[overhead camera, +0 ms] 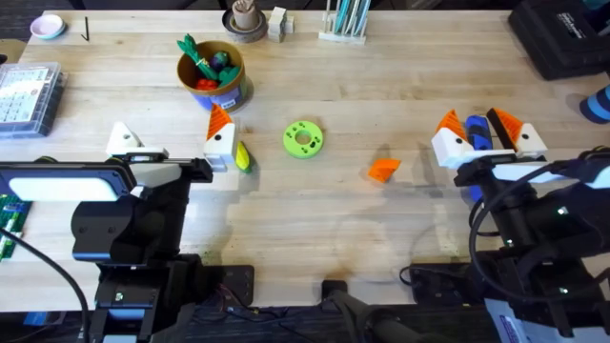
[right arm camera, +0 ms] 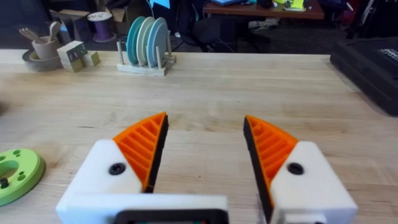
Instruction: Pick up the gripper from the table and insert it into the empty holder that is missing its gripper. Then pick up a screw, insert it into the mounting hole, and use the screwdriver to tighten it. Finally, clean up the table by picking up the vegetable and placing it into the bucket.
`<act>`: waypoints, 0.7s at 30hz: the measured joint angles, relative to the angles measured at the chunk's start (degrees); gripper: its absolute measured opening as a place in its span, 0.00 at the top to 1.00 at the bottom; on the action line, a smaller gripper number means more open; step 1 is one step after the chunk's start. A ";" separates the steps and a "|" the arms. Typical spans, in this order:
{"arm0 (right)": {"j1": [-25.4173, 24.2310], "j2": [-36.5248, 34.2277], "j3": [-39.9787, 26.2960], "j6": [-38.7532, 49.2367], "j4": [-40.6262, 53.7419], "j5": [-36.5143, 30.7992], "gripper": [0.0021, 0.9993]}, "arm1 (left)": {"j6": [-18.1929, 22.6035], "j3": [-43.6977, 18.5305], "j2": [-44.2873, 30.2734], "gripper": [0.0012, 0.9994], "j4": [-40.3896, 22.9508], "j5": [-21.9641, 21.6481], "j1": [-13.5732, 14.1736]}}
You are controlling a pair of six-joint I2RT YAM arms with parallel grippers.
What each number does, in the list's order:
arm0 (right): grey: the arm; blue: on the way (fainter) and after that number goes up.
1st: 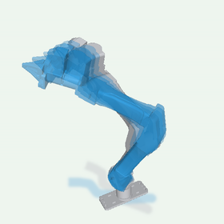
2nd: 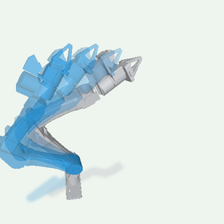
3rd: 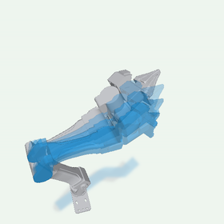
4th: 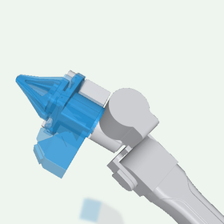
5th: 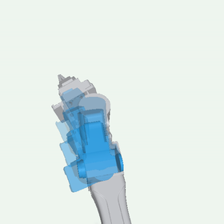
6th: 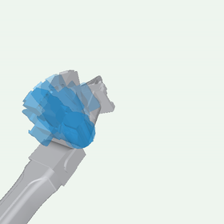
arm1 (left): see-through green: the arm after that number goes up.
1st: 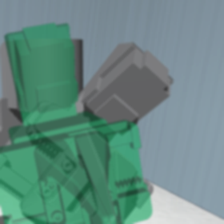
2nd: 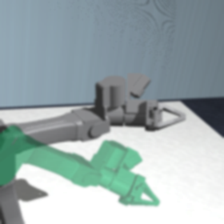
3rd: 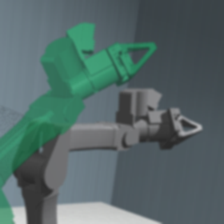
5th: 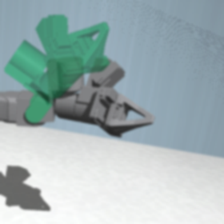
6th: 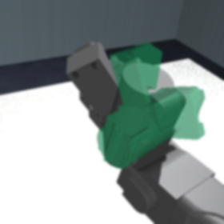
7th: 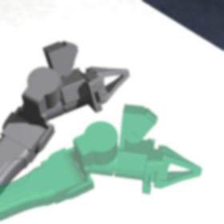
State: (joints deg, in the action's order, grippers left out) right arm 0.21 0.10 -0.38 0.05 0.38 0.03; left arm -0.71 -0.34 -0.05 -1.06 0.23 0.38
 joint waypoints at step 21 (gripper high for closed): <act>0.00 0.00 -0.35 -0.02 0.87 0.13 0.22 | 0.00 -0.11 0.00 0.01 -0.06 0.00 0.00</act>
State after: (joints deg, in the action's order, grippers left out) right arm 0.21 0.10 -0.73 0.03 1.26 0.16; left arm -0.71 -0.45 -0.05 -1.12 0.23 0.38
